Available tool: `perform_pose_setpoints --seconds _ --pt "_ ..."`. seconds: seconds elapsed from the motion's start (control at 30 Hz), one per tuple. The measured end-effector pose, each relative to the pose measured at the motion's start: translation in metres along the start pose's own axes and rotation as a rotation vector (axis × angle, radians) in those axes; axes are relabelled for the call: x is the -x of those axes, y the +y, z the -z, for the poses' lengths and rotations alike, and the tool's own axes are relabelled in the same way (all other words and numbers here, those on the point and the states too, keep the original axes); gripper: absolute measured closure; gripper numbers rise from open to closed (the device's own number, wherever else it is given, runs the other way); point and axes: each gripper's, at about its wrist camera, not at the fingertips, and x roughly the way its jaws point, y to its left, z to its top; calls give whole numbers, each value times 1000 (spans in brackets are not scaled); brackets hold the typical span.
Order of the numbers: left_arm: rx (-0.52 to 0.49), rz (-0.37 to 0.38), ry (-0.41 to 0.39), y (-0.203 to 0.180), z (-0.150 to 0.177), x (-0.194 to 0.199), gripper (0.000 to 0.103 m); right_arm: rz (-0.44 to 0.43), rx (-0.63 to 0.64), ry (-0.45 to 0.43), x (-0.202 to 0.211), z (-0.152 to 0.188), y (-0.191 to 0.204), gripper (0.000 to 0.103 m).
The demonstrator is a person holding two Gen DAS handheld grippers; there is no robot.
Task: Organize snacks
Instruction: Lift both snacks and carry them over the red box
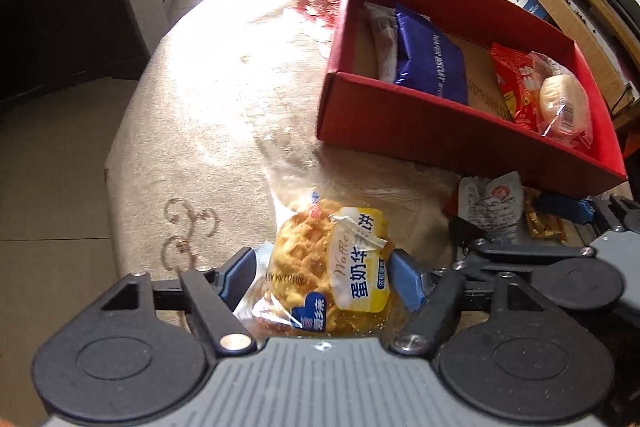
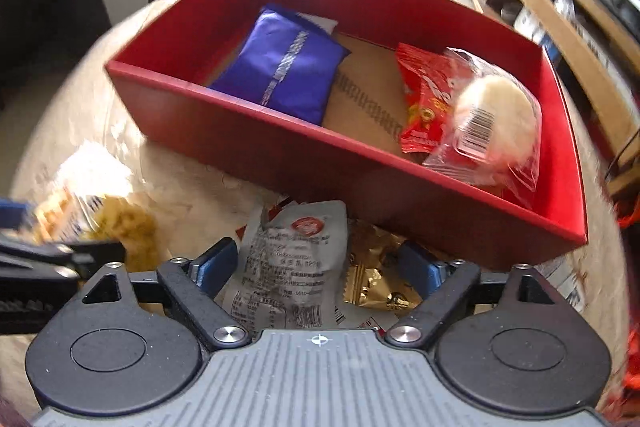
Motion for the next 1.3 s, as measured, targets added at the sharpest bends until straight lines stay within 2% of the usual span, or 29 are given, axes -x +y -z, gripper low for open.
perform_pose_setpoints --seconds 0.07,0.13,0.17,0.47,0.6,0.77,0.8,0.87,0.93,1.03,1.3 --pt "3 -11 -3 1 1 0 34 37 57 -21 -1 4 11 12" --pt "8 -13 -3 3 1 0 30 37 68 -37 2 5 13 19" --pt "9 -11 0 3 0 0 30 18 77 -42 5 6 13 35" --pt "-96 -20 -16 -9 4 3 28 -11 81 -47 33 19 3 38" --pt "-155 -51 -27 -18 5 -2 24 -13 73 -58 42 23 -2 38" --pt "-227 -81 31 -24 10 -24 18 -22 64 -65 47 24 -8 38" --pt "-238 -95 23 -24 12 -27 10 -20 68 -66 48 25 -9 38" --pt "-242 -90 14 -23 12 -29 12 -25 71 -69 48 24 -11 38" --pt "-225 -78 10 -21 11 -26 24 -31 71 -74 50 25 -12 38" --pt "-226 -61 2 -21 11 -22 32 -36 69 -85 55 25 -14 38" --pt "-212 -1 -25 -16 11 -4 35 -41 65 -98 61 26 -15 38"
